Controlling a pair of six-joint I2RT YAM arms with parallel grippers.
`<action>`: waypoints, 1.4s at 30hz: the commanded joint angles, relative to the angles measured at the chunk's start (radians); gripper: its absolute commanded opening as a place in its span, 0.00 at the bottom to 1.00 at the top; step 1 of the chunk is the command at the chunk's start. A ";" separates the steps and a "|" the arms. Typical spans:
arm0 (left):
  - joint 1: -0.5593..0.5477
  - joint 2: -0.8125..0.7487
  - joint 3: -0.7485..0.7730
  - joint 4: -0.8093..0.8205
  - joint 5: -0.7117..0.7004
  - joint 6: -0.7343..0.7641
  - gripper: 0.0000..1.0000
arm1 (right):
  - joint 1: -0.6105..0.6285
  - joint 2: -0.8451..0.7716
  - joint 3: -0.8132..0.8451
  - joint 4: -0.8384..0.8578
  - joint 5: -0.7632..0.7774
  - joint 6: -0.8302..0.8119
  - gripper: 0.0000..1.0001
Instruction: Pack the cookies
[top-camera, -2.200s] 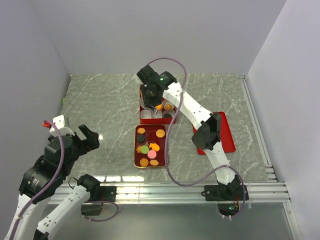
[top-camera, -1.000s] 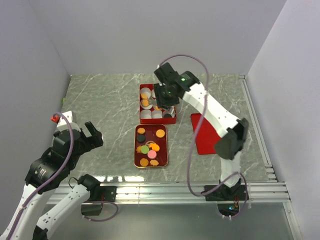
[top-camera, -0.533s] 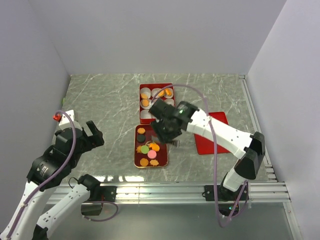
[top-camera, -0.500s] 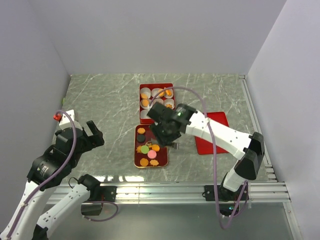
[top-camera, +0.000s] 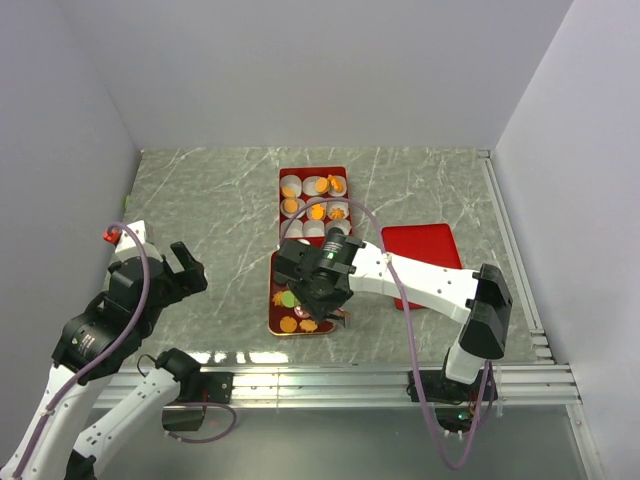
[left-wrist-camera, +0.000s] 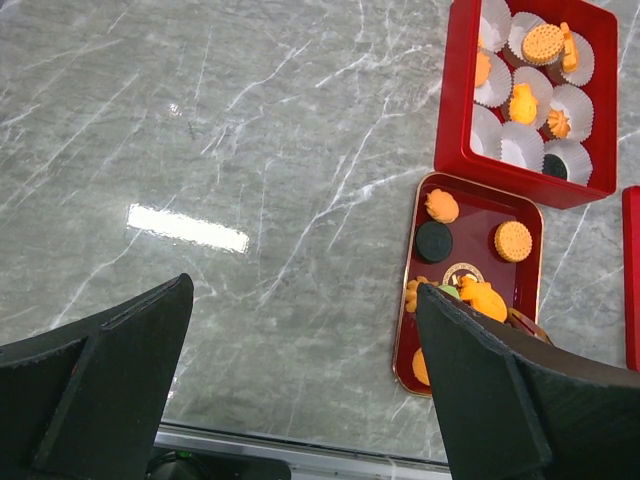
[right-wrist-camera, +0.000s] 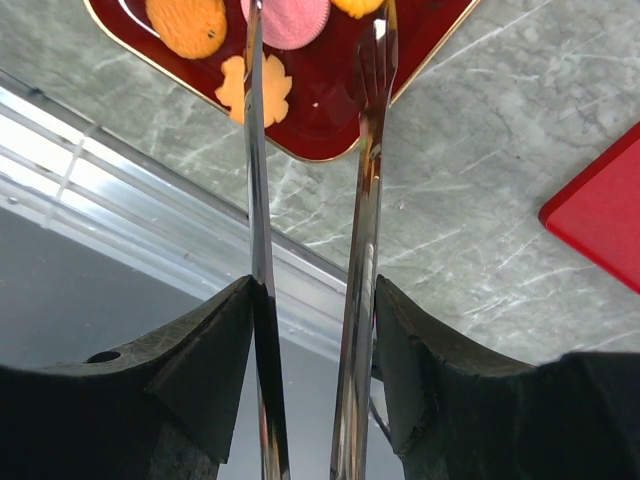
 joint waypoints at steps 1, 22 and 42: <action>-0.002 -0.012 0.016 0.012 -0.021 -0.016 0.99 | 0.014 0.014 0.026 -0.011 0.025 0.003 0.57; -0.002 -0.038 0.019 0.000 -0.048 -0.031 0.99 | 0.061 0.085 0.135 -0.074 -0.017 -0.015 0.57; -0.002 -0.053 0.021 0.000 -0.055 -0.036 0.99 | 0.069 0.155 0.173 -0.043 -0.057 -0.024 0.42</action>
